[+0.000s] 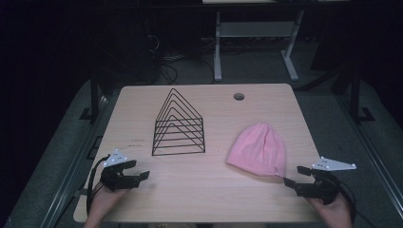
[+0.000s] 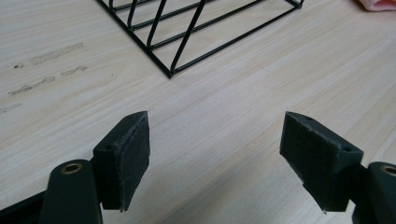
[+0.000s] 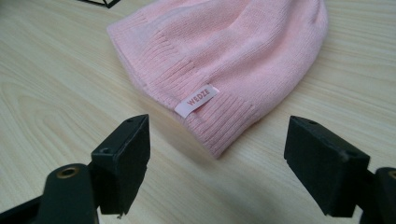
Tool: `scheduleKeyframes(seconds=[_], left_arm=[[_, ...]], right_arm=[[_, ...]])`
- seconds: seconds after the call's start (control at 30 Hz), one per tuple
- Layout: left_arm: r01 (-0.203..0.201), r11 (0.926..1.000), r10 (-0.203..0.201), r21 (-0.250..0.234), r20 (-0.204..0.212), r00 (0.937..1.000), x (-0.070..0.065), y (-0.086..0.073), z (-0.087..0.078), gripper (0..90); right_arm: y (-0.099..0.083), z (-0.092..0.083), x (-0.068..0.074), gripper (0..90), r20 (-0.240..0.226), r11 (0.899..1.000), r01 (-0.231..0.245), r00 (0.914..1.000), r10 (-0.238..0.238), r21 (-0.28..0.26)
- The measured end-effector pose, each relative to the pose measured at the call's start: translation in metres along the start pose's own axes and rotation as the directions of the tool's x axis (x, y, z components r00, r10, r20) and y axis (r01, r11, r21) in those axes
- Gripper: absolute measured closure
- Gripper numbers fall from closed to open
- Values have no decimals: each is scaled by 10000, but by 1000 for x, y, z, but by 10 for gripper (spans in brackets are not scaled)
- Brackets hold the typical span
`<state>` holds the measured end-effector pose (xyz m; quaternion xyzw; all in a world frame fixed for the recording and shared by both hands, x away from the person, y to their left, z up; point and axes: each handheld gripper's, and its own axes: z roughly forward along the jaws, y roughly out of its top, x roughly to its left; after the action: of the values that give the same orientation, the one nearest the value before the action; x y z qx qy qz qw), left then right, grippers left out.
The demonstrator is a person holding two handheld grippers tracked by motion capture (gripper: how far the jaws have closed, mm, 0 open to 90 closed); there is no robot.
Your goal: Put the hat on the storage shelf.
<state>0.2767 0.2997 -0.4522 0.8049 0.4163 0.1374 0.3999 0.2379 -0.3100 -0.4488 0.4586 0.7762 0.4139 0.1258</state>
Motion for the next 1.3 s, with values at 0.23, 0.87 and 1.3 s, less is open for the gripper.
scheduleKeyframes(seconds=[0.23,0.87,1.3], left_arm=[[-90,9999,89,103,105,9999,-2,-2,1,236],[124,9998,-124,-129,-28,9999,0,-3,-4,232],[76,9999,-76,-87,-49,10000,2,-4,-6,232]], right_arm=[[4,-1,1,214,-46,9999,-62,10000,62,-84],[51,12,-12,196,-470,9994,322,9984,-314,160],[92,43,-38,199,-849,9964,220,9963,-150,821]])
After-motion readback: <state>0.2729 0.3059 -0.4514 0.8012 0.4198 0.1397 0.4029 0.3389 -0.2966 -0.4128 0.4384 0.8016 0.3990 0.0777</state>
